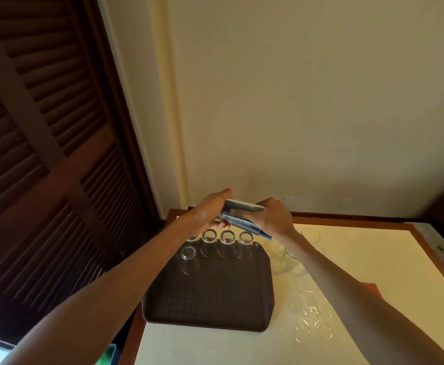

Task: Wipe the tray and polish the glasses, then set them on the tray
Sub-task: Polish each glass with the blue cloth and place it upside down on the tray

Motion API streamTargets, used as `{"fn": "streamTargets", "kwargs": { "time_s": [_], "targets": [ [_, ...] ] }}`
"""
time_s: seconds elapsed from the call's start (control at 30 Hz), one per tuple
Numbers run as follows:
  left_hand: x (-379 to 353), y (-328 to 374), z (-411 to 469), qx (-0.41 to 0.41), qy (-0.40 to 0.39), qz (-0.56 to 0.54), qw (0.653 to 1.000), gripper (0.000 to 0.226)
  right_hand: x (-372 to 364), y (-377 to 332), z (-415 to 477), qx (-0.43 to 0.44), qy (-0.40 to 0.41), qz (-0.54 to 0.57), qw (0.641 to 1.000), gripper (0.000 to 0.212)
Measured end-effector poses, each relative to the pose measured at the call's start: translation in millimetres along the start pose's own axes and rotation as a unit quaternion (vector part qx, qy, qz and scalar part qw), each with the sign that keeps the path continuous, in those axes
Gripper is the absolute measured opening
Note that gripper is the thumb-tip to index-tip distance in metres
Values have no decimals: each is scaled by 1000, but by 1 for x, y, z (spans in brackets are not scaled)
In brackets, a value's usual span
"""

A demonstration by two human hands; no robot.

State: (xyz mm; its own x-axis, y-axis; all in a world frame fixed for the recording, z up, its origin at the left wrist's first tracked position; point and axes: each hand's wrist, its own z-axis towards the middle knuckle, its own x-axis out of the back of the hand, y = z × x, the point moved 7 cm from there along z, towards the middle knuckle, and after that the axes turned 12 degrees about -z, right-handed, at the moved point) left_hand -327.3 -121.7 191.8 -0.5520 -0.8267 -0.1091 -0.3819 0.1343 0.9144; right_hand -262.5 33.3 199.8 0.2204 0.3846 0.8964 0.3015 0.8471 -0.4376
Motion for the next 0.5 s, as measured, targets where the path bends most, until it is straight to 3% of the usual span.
{"fn": "streamTargets", "kwargs": {
  "time_s": [0.13, 0.23, 0.33, 0.43, 0.5],
  "targets": [
    [5, -7, -9, 90, -64, -84, 990, 61, 29, -31, -9, 164, 129, -171, 963, 64],
    [1, -10, -16, 134, -46, -87, 986, 46, 43, -56, -17, 216, 193, -246, 925, 38],
    [-1, -2, -19, 101, 10, -55, 993, 30, 43, -53, -8, 162, 145, -278, 936, 11],
    [3, 9, -20, 34, 59, -47, 997, 24, 21, -28, 8, 62, 42, -197, 978, 16],
    [5, 19, -22, -38, 73, -5, 997, 26, -1, -21, 10, 19, -80, -106, 991, 14]
  ]
}}
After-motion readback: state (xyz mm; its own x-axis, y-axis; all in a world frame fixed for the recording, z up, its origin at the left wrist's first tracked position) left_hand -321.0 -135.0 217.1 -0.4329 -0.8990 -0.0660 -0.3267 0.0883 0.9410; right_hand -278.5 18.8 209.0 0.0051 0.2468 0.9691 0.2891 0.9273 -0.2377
